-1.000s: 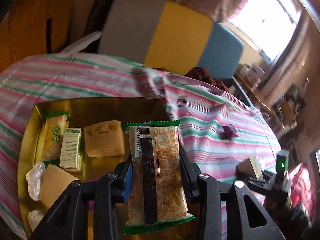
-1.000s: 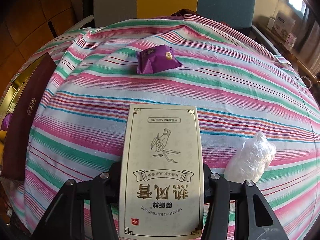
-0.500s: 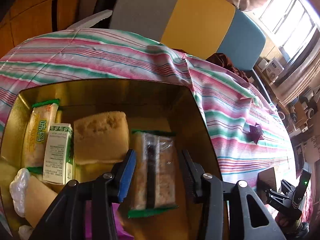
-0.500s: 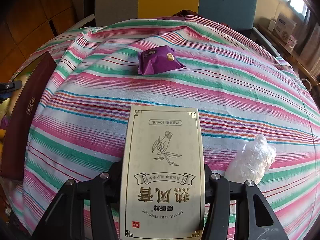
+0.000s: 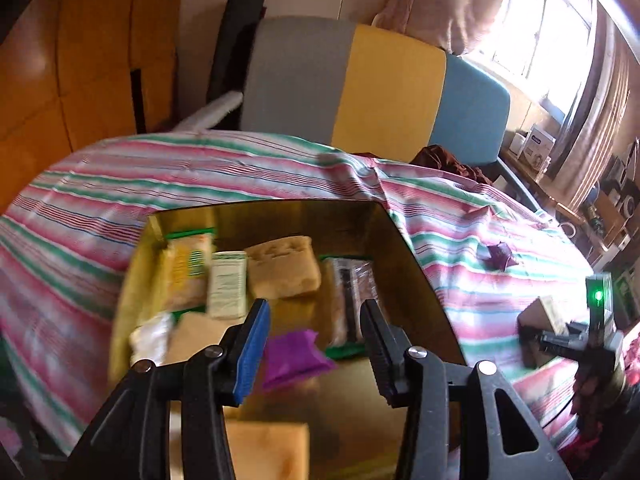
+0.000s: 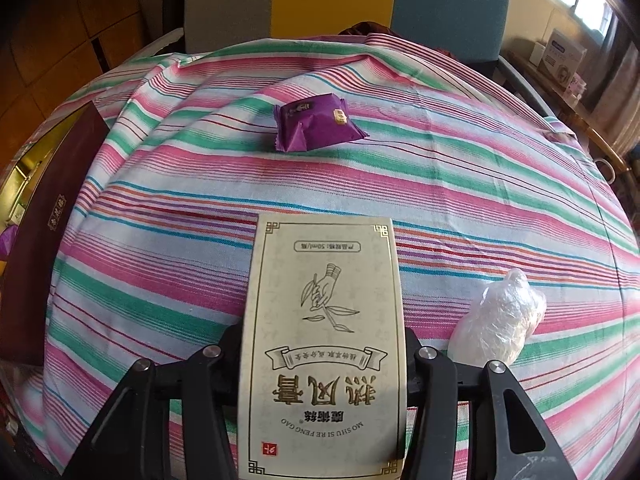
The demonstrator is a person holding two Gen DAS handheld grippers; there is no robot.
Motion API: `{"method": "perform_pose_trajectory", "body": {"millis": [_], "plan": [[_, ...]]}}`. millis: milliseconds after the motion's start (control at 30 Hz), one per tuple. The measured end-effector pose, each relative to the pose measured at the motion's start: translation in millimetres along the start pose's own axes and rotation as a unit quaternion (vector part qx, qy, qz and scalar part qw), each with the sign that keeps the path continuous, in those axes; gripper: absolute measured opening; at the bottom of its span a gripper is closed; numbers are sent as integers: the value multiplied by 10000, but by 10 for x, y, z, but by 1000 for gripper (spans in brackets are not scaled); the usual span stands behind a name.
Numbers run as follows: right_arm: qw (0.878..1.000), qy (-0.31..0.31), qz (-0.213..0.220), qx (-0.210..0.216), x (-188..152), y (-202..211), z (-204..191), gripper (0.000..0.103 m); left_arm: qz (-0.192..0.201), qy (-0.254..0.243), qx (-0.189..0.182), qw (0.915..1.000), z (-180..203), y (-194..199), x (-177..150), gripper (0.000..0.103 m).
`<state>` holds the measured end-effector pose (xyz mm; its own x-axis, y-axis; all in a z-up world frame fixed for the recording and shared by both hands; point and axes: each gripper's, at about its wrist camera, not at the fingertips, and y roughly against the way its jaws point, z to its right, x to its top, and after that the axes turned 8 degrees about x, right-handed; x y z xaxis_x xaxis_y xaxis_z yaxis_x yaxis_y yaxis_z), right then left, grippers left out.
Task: Organize objects
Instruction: 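Carry the cream tea box into the gold tray and open the right gripper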
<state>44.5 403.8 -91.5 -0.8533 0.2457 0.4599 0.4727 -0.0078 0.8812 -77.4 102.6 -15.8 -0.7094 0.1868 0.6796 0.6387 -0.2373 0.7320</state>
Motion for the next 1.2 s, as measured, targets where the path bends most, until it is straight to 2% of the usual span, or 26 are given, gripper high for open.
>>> {"method": "perform_pose_trajectory", "body": {"millis": [200, 433, 567, 800, 900, 1033, 1133, 1200], "plan": [[9986, -126, 276, 436, 136, 163, -337, 52, 170, -53, 304, 9994, -191, 253, -163, 47], [9912, 369, 606, 1114, 474, 413, -1237, 52, 236, 120, 403, 9988, -355, 353, -252, 47], [9864, 668, 645, 1356, 634, 428, -1780, 52, 237, 155, 423, 9987, -426, 372, -285, 47], [9841, 1019, 474, 1374, 908, 141, -2480, 52, 184, 248, 390, 9988, -506, 351, -337, 47], [9855, 1156, 282, 1206, 988, -75, -2699, 52, 148, 291, 369, 9988, -535, 333, -350, 47], [9880, 1120, -16, 1065, 1038, -333, -2789, 53, 70, 360, 391, 9986, -595, 282, -376, 47], [9891, 989, -113, 1089, 1036, -413, -2758, 64, 35, 404, 414, 9983, -627, 260, -383, 47], [9888, 990, -77, 1111, 1013, -405, -2759, 66, 44, 416, 429, 9982, -636, 261, -387, 48]]}}
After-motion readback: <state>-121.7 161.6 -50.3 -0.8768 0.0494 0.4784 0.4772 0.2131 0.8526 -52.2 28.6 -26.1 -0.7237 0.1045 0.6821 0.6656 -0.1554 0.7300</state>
